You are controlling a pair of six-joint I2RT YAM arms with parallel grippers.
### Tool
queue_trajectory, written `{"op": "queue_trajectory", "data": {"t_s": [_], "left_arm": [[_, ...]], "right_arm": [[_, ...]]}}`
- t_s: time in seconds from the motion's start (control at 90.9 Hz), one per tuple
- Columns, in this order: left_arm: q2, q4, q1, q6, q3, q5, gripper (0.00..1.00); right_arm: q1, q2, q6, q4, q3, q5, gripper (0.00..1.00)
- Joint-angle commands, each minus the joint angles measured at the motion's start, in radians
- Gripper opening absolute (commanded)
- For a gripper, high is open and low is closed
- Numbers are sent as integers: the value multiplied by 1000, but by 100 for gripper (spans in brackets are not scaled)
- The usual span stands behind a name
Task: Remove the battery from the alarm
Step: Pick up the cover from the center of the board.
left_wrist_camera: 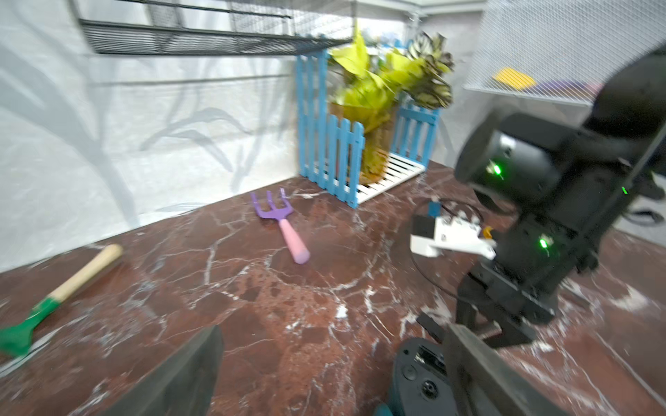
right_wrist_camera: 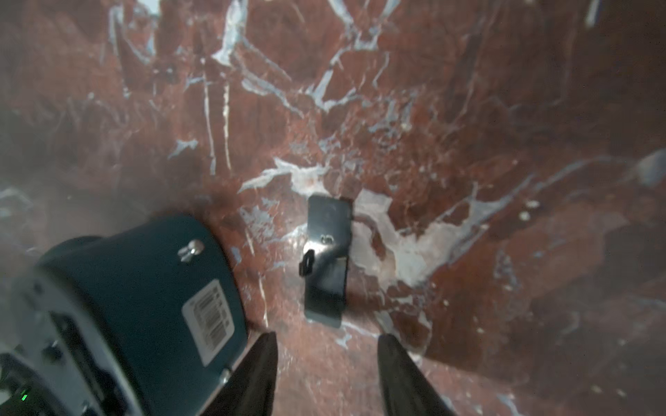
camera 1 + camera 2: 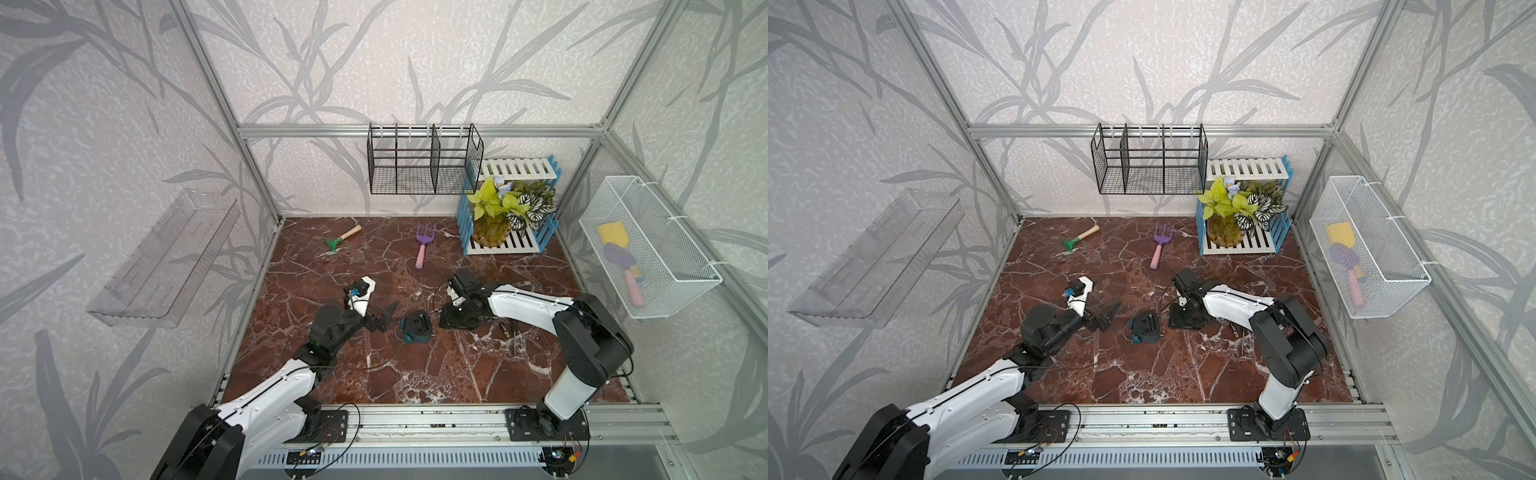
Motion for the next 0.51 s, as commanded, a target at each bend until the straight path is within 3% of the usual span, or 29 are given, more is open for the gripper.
{"op": "queue_trajectory", "data": {"t_s": [0.0, 0.077, 0.253, 0.495], "left_arm": [[-77, -66, 6, -127, -43, -123, 100], [-122, -85, 6, -137, -62, -128, 100], [-183, -98, 8, -139, -75, -136, 100], [-181, -93, 8, -135, -71, -112, 100]], "right_arm": [[43, 45, 98, -109, 111, 156, 45], [61, 103, 112, -154, 166, 178, 31], [84, 197, 105, -282, 306, 243, 21], [101, 231, 93, -373, 369, 299, 19]]}}
